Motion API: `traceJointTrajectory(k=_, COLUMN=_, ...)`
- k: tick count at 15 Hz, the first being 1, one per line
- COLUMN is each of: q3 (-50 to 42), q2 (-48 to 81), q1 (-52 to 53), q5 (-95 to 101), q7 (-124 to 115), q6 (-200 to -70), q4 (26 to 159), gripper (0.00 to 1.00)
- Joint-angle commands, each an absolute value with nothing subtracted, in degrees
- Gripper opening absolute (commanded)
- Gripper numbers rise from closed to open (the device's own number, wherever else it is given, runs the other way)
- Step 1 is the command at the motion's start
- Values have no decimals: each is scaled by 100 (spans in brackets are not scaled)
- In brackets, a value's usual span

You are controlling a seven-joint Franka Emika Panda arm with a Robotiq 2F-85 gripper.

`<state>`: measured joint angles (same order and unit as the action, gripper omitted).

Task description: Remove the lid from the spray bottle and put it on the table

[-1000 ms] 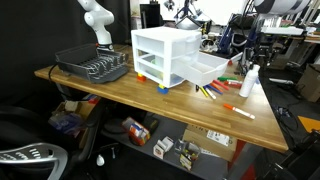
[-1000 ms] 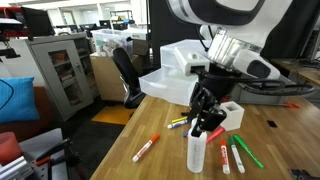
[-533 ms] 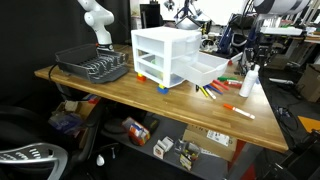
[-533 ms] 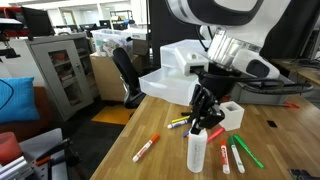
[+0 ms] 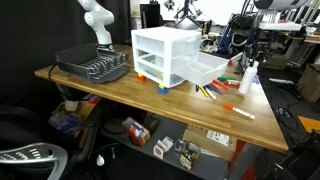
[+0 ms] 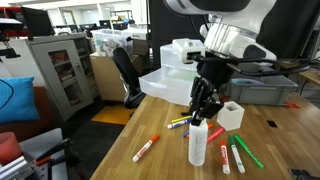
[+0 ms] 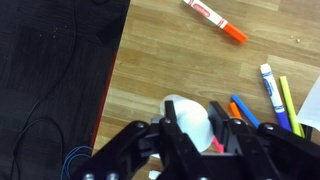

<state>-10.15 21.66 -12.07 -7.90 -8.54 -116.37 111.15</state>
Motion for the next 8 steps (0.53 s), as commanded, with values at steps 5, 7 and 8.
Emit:
traceJointTrajectory(k=5, q3=-965, q2=2018, q1=-1283, q5=-1133, q7=-576, q6=-11622, q4=11316, gripper=13)
traceJointTrajectory(k=7, q3=-1026, q2=2034, q1=-1254, q5=-1109, q7=-609, q6=-11665, q4=11318, gripper=13)
traceJointTrajectory(k=8, q3=-850, q2=2003, q1=-1478, q5=-1754, q7=-75, q6=-11537, q4=11304, gripper=13)
